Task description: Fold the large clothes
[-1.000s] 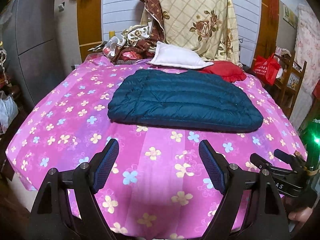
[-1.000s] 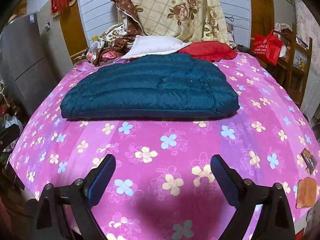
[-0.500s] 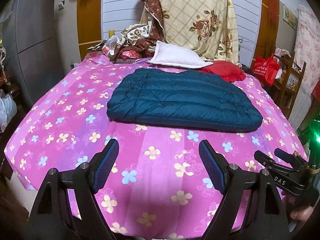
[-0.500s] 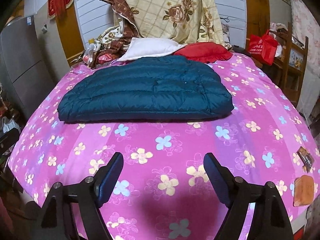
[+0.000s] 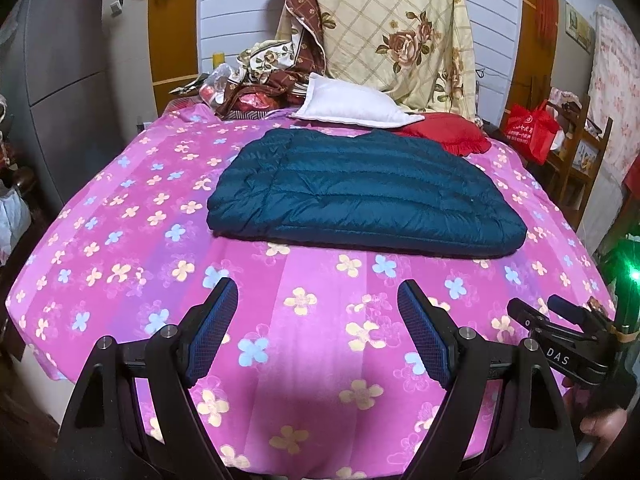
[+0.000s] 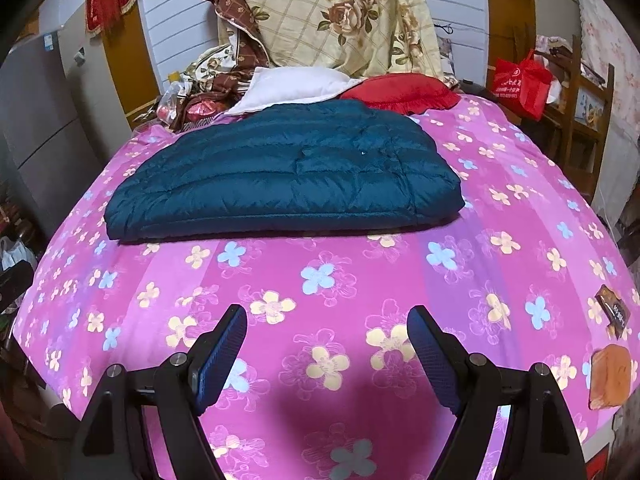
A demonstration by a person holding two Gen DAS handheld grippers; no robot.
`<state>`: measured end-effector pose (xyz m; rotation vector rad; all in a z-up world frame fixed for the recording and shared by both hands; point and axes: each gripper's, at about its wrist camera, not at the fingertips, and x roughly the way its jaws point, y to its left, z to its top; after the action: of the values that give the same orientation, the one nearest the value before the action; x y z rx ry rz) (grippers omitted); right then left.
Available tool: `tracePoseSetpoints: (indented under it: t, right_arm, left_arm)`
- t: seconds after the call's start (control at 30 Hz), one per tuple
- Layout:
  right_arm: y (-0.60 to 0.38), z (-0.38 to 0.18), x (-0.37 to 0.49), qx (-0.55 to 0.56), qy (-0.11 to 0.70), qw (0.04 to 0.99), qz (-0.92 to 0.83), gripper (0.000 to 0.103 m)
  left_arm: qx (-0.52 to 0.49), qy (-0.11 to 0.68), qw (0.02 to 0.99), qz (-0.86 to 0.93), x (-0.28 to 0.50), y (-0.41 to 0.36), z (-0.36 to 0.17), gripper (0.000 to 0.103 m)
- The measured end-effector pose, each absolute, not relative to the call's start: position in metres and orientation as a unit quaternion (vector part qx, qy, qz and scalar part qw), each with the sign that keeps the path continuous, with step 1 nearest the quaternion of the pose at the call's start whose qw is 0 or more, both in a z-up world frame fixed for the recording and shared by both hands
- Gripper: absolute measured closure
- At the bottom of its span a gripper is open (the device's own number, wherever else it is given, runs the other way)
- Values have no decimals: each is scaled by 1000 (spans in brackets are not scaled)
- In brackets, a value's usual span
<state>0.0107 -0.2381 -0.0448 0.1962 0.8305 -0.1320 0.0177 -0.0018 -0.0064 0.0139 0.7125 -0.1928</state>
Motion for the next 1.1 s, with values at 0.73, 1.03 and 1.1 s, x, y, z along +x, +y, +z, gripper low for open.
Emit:
tracePoseSetpoints:
  t: [0.73,1.03,1.1]
  right_arm:
    - [-248,-66,16,117,423,895,-73,22]
    - [-251,-71,18,123,426,893,-76,22]
    - [-253,-73,19,126,427,892,-77,22]
  left_arm:
    - [4,377,921,-93,34,-1,-25,20]
    - [4,380,921,-89,38,1,-30,20]
    - [5,383,920,-88,39,2,-32,20]
